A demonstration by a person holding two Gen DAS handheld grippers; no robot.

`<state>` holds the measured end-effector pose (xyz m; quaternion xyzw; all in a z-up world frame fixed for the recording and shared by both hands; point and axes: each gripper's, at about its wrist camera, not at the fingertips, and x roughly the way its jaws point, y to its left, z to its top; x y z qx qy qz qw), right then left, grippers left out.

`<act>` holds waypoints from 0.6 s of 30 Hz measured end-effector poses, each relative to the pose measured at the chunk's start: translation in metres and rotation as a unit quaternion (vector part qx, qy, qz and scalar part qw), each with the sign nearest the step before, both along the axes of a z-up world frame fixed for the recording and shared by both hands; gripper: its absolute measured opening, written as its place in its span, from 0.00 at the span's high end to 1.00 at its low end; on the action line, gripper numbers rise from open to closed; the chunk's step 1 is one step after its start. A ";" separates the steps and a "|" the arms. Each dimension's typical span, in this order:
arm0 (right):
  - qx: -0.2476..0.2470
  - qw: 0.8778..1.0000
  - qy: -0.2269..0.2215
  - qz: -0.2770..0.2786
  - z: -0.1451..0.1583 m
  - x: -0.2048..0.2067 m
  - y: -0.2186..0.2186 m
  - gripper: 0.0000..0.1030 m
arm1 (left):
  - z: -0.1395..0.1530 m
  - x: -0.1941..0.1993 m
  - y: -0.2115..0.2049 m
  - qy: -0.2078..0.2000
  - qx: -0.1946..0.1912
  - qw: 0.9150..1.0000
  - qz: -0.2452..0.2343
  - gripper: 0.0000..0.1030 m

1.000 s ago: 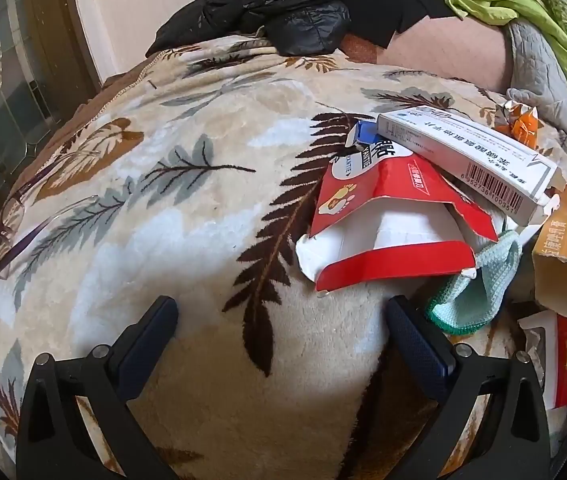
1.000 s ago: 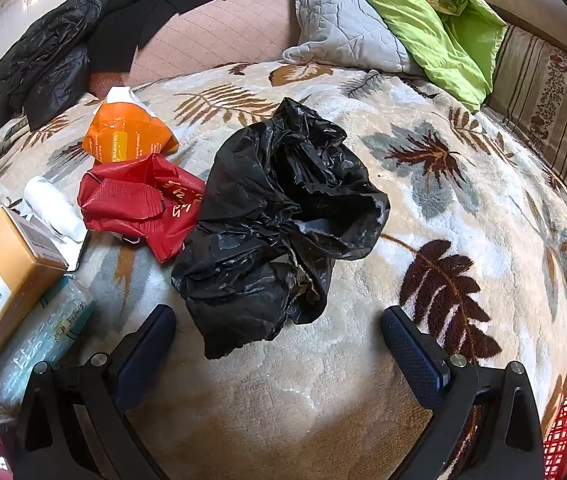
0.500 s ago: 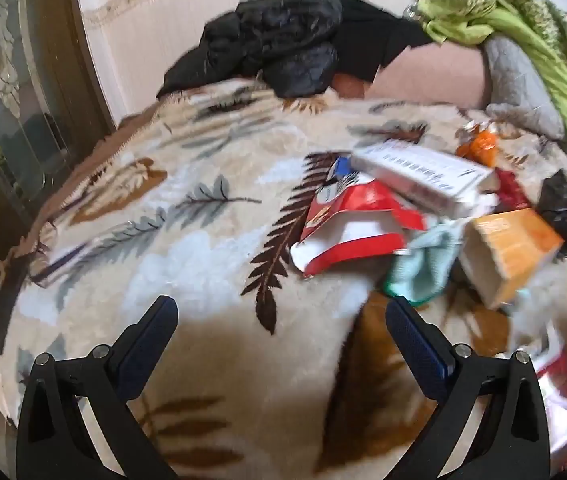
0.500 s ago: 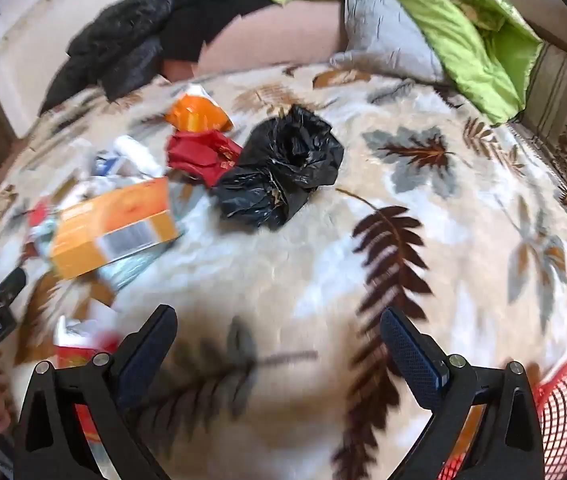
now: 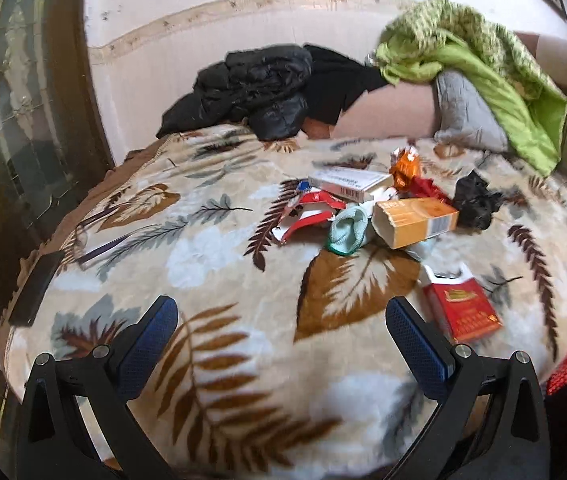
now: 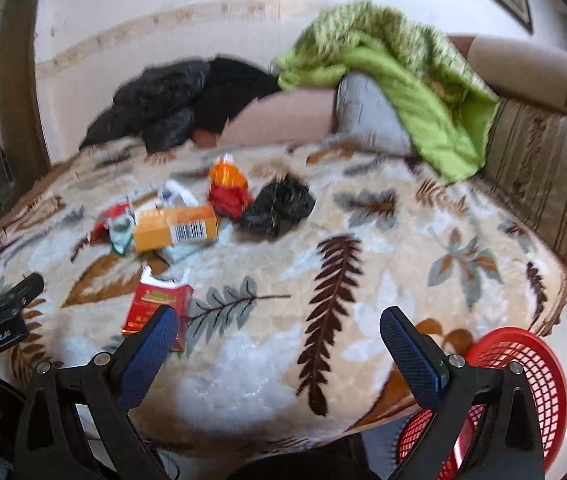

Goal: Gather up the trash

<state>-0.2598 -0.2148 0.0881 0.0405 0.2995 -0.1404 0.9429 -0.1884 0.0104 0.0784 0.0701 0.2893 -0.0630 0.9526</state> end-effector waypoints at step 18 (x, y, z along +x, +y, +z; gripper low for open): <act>-0.034 0.999 0.016 -0.026 -0.006 -0.012 -0.004 0.01 | -0.001 -0.035 -0.015 -0.027 0.005 0.999 -0.038 0.00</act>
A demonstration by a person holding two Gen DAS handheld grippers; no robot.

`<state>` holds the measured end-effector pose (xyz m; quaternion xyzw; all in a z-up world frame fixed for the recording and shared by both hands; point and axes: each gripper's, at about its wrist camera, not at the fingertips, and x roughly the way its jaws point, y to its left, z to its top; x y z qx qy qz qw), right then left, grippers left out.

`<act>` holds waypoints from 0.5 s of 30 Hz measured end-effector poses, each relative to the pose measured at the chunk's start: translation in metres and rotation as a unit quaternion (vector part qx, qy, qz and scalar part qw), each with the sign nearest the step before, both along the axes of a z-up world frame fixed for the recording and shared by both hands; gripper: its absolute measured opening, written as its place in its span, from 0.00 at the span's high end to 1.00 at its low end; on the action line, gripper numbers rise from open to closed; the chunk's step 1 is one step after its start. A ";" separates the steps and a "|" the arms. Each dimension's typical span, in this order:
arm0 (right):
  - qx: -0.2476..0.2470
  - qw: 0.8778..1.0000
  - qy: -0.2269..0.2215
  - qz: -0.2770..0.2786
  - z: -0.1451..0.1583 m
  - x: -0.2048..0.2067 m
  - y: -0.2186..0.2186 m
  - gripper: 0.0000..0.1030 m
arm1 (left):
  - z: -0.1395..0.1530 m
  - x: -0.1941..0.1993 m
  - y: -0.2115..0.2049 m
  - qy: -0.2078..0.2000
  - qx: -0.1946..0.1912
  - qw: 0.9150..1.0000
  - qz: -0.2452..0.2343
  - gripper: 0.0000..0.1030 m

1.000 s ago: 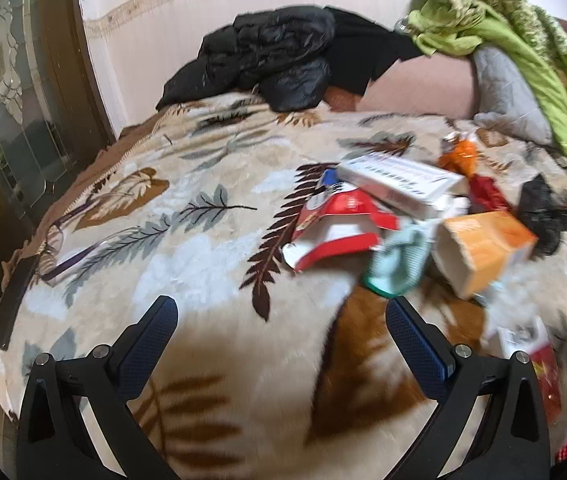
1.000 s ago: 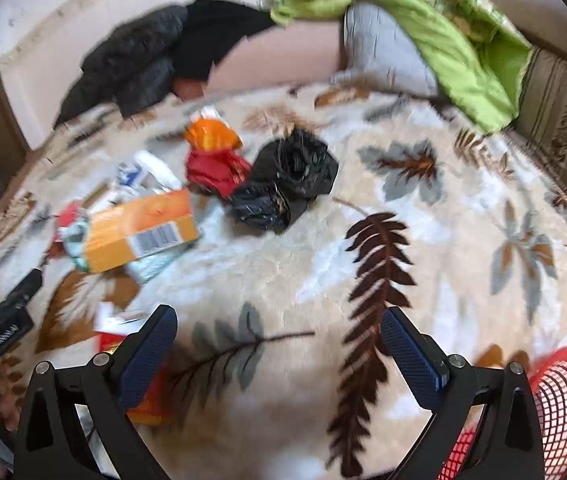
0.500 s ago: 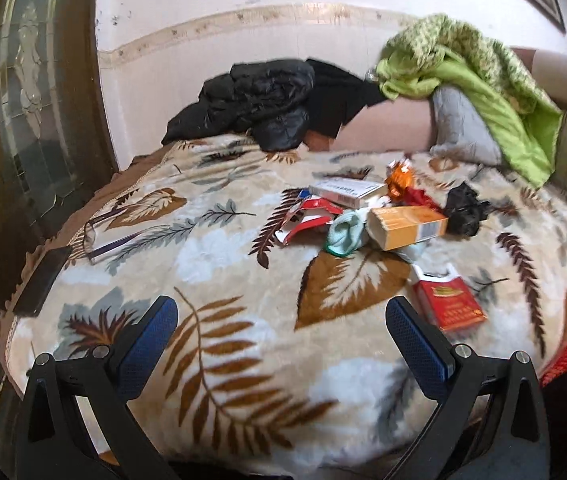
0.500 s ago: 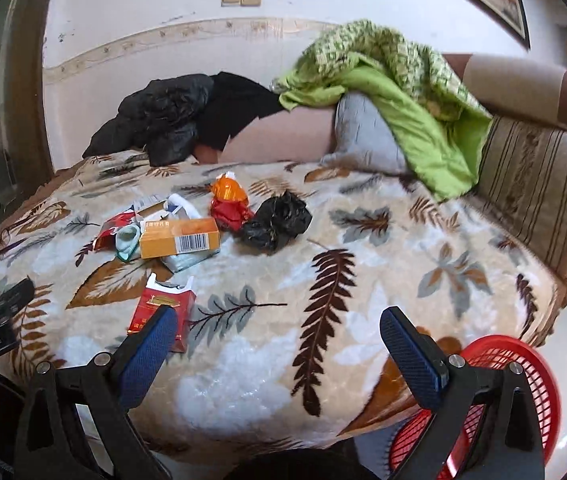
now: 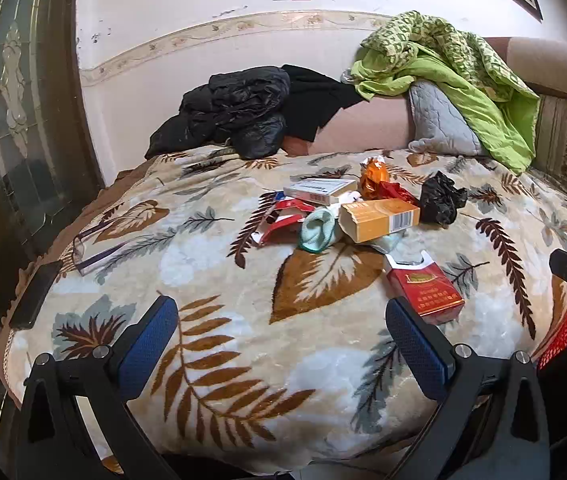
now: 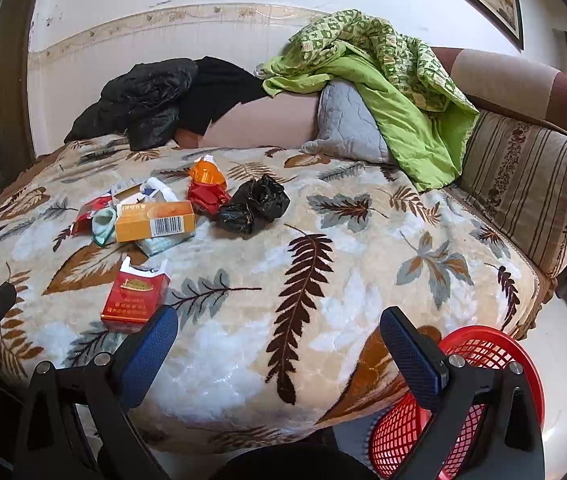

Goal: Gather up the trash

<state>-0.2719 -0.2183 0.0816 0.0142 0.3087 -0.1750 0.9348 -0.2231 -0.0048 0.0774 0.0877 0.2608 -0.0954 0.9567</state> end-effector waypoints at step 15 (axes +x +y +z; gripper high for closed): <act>0.002 1.000 0.012 -0.001 -0.003 0.005 0.000 0.01 | -0.004 0.005 0.003 0.013 0.001 1.000 0.000 0.00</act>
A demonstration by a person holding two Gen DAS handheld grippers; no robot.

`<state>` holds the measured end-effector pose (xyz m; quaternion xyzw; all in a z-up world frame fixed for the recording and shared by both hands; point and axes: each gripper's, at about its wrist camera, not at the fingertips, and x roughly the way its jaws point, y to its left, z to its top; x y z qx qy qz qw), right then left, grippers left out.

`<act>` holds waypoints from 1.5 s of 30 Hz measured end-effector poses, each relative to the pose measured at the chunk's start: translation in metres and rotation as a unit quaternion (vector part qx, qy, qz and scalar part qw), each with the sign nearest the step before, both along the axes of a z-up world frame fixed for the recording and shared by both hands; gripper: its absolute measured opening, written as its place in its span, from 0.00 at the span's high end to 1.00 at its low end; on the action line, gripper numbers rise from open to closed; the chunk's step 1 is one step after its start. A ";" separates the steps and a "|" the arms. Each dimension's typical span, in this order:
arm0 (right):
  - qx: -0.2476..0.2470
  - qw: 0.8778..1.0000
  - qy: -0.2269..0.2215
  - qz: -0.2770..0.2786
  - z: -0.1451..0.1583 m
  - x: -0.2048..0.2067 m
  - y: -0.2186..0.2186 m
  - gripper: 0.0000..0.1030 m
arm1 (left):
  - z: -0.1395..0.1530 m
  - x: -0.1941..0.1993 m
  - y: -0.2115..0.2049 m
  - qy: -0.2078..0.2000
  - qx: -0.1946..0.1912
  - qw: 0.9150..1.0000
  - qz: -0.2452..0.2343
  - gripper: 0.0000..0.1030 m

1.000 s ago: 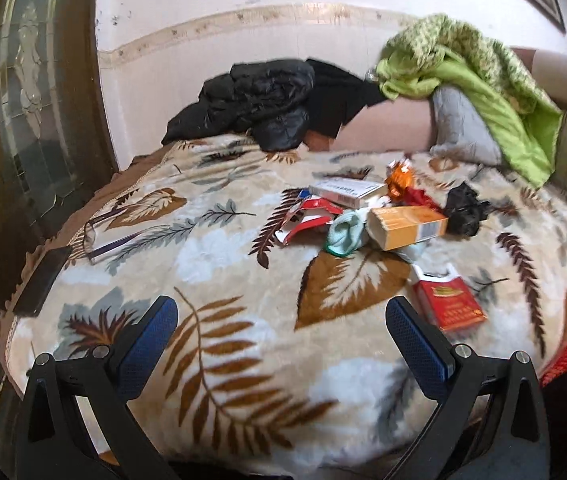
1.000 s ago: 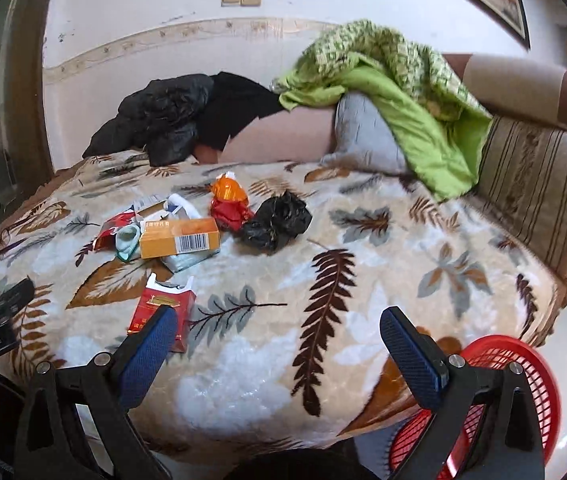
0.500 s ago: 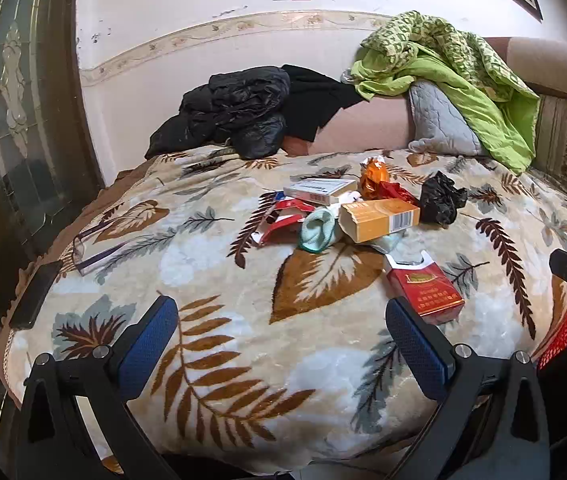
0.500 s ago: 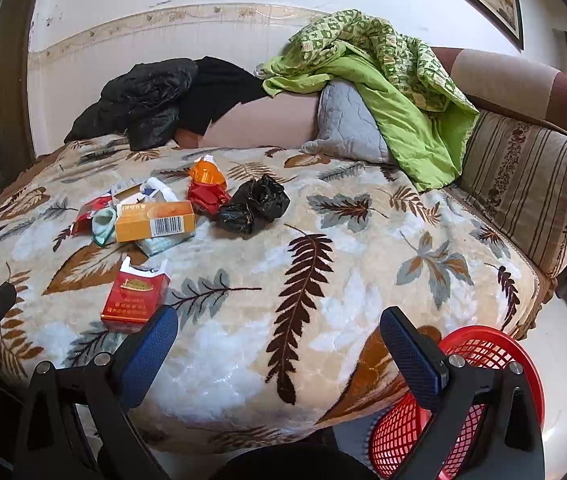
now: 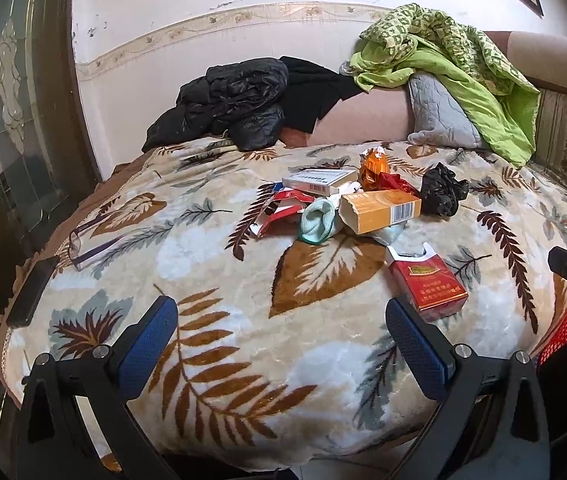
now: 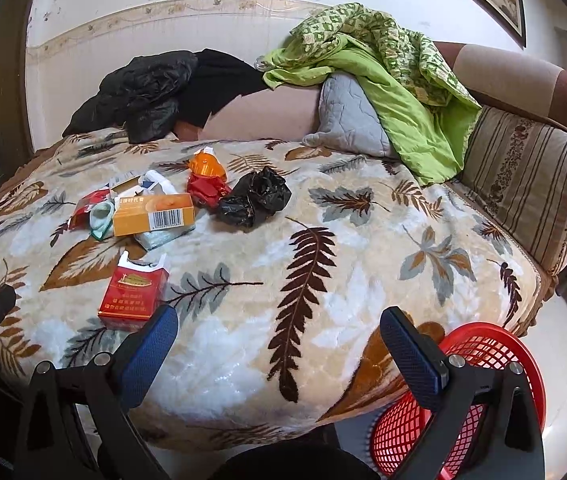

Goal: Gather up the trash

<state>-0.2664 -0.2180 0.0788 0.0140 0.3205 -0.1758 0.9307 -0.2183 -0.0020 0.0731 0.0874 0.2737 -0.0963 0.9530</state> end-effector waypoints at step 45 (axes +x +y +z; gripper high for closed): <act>0.076 0.997 -0.010 -0.011 -0.002 -0.003 -0.028 0.08 | -0.013 0.035 -0.043 0.163 -0.083 0.979 -0.087 0.09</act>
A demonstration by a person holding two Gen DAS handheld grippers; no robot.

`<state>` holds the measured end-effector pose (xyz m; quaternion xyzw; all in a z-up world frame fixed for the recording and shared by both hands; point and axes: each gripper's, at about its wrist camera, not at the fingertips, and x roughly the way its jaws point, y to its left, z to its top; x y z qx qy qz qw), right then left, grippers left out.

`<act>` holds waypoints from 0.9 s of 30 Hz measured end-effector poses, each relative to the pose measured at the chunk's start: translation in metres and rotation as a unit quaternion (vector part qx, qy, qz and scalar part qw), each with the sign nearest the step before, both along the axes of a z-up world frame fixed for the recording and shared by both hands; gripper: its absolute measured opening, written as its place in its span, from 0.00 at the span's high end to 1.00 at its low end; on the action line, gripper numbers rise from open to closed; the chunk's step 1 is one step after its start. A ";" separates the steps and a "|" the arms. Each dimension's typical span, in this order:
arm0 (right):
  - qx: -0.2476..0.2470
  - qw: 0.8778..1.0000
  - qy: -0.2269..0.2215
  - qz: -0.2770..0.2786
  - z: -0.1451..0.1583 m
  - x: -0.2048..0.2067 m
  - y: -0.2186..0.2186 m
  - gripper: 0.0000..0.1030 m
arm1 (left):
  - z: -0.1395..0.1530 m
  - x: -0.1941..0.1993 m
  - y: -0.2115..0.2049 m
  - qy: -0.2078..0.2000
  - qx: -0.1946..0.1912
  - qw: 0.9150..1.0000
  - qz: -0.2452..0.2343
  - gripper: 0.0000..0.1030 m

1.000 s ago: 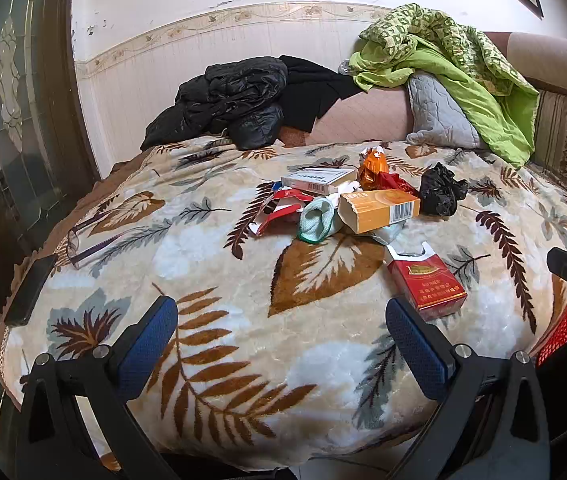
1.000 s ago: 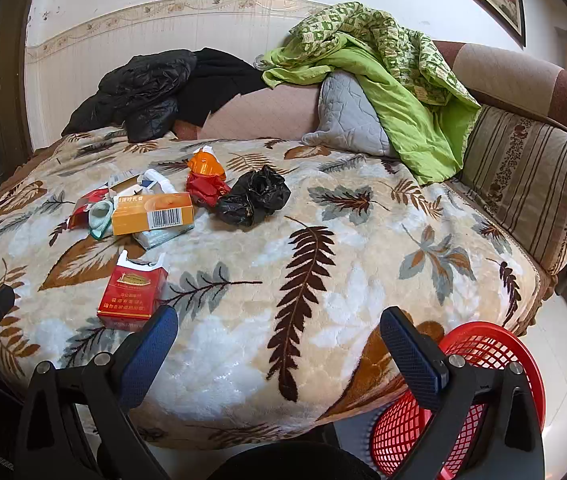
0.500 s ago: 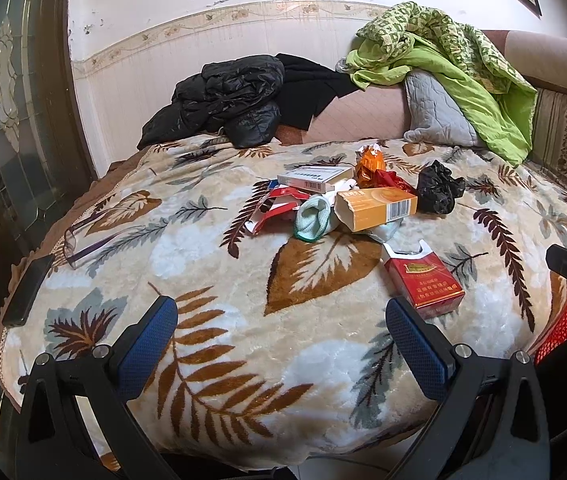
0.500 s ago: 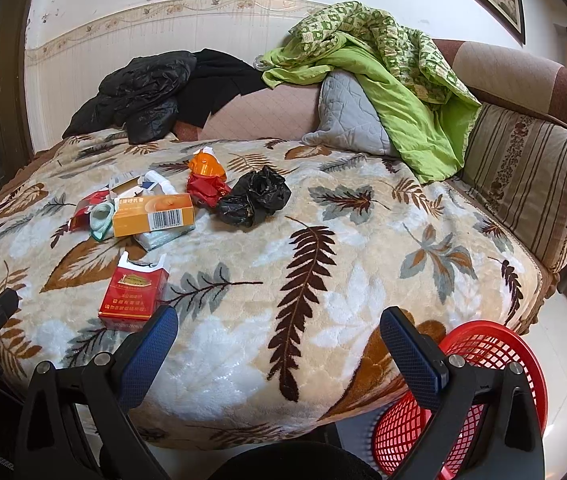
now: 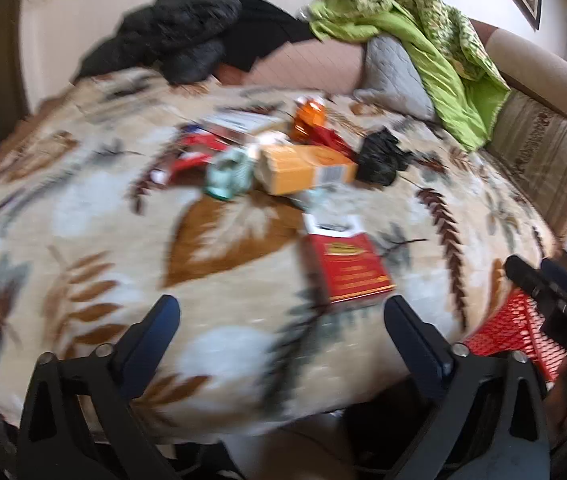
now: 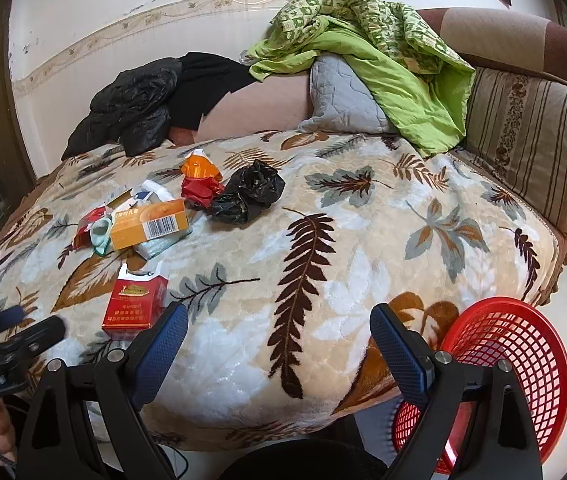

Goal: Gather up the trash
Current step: 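Grasp the red cigarette pack with the left tool while the right tool grasps the black bag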

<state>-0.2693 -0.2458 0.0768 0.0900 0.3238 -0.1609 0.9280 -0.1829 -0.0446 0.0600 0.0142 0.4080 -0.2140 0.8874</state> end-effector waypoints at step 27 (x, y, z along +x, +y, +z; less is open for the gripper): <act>0.149 0.988 0.012 0.026 -0.005 0.046 -0.044 0.11 | -0.018 0.050 -0.019 -0.036 0.068 0.997 0.018 0.48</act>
